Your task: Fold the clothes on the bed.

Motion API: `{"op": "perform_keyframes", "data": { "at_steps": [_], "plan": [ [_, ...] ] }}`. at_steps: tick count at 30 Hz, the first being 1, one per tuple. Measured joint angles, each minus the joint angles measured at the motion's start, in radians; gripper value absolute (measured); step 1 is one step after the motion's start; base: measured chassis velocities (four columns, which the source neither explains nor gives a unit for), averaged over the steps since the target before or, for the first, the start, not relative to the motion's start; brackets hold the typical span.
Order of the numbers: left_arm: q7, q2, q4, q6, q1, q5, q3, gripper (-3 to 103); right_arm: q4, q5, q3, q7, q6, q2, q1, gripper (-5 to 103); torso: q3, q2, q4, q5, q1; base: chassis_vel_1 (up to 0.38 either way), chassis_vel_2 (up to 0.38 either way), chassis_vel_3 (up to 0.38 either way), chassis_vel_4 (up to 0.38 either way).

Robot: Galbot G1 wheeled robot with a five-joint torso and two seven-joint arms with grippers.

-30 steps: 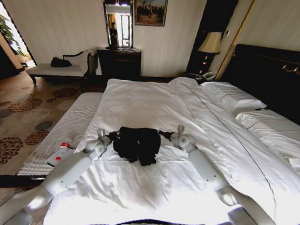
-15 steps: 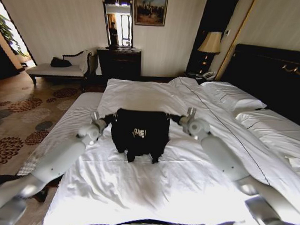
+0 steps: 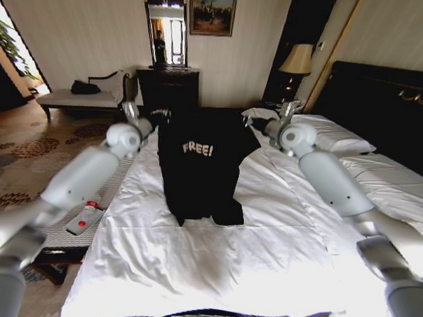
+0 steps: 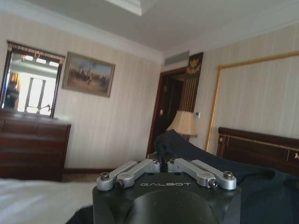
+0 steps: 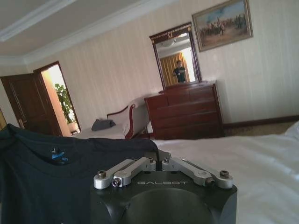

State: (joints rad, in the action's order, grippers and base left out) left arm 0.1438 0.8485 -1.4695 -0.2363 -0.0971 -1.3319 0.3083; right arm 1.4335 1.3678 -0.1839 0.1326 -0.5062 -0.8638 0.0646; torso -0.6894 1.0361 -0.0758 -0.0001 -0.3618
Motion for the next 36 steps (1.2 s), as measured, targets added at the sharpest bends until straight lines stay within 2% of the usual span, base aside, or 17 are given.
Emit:
{"op": "perform_keyframes", "data": {
  "at_steps": [6, 13, 20, 27, 31, 33, 36],
  "plan": [
    [0.001, -0.022, 0.014, -0.004, -0.084, -0.025, 0.016, 2, -0.040, 0.030, -0.028, -0.010, -0.001, 0.017, 0.121, 1, 0.000, 0.000, 0.0007, -0.0008, 0.000, 0.000, 0.000, 0.000, 0.000],
    [0.017, -0.038, 0.003, -0.012, -0.176, -0.067, 0.033, 2, -0.053, 0.068, -0.049, -0.013, -0.006, 0.037, 0.205, 1, 0.000, 0.000, -0.0002, -0.0003, 0.000, 0.000, 0.000, 0.000, 0.000],
    [0.030, -0.114, -0.079, -0.021, -0.207, -0.108, 0.037, 2, -0.026, 0.115, -0.054, -0.002, -0.018, 0.070, 0.254, 1, 0.000, 0.000, 0.0006, -0.0006, 0.000, 0.000, 0.000, 0.000, 0.000],
    [0.032, -0.165, -0.120, -0.027, -0.239, -0.145, 0.038, 2, 0.021, 0.158, -0.040, 0.009, -0.031, 0.112, 0.264, 0, 0.000, 0.000, 0.0003, -0.0005, 0.000, 0.000, 0.000, 0.000, 0.000],
    [0.047, -0.234, -0.212, -0.032, -0.242, -0.196, 0.028, 2, 0.131, 0.247, -0.008, 0.051, -0.049, 0.177, 0.245, 0, 0.000, 0.000, -0.0005, 0.0000, 0.000, 0.000, 0.000, 0.000, 0.000],
    [0.049, -0.247, -0.231, -0.033, -0.236, -0.203, 0.020, 2, 0.152, 0.265, -0.004, 0.061, -0.052, 0.187, 0.242, 0, 0.000, 0.000, -0.0005, 0.0000, 0.000, 0.000, 0.000, 0.000, 0.000],
    [0.071, -0.326, -0.357, -0.039, -0.174, -0.243, -0.054, 2, 0.277, 0.392, 0.026, 0.147, -0.080, 0.231, 0.231, 0, 0.000, 0.000, 0.0002, -0.0006, 0.000, 0.000, 0.000, 0.000, 0.000]
  ]
}}
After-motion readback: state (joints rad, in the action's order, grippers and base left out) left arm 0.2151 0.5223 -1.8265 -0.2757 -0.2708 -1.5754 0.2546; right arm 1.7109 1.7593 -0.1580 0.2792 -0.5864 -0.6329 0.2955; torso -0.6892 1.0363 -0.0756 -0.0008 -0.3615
